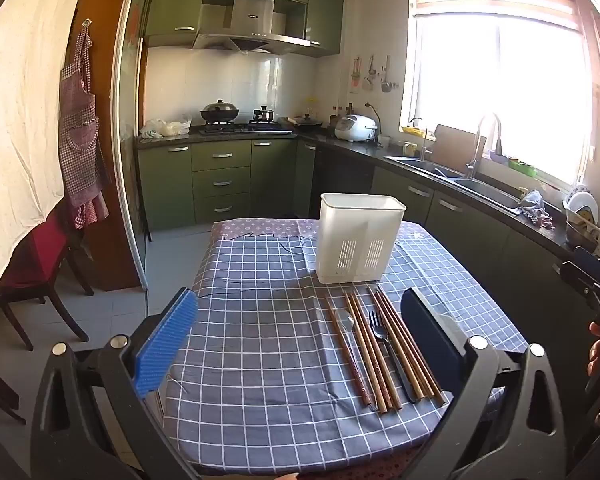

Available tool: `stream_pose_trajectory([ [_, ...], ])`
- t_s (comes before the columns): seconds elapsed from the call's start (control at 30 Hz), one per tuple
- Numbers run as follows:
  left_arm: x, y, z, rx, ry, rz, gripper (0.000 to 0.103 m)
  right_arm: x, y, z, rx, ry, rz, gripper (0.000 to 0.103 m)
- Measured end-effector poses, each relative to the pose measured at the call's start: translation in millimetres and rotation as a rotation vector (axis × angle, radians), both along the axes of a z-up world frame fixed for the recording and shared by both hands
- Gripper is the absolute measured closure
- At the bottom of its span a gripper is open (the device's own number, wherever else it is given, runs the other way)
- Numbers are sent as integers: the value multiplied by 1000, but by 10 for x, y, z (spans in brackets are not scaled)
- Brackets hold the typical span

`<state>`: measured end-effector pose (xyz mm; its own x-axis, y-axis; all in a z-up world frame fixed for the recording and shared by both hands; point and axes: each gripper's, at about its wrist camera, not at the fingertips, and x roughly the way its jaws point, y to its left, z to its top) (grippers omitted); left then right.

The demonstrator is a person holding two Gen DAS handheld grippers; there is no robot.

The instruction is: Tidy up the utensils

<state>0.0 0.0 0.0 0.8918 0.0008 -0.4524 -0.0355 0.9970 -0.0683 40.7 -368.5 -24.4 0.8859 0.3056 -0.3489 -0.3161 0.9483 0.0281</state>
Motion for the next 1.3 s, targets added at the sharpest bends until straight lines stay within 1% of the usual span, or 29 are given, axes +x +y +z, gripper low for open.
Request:
stream_pose_trajectory([
  [0.3,15,17,9,-3,-8,-8,6,11,5,-3,4,2,6,4],
  [0.33,20,17,8,-2,-7,-9,6,36,45,-69,4,5,7,4],
  [0.53,35,-19,19,5,3,-11,6,90,26,-101,6,11,11,4],
  [0.6,32,-33,-65,9,2,-8,6,91,28,-104,8,12,8,4],
  [0.8,47,-32,-96,12,9,-6,6,101,44,-146,11,20,7,4],
  [1.3,47,-17,-115,12,14,-4,6,144,52,-74,2,29,10,4],
])
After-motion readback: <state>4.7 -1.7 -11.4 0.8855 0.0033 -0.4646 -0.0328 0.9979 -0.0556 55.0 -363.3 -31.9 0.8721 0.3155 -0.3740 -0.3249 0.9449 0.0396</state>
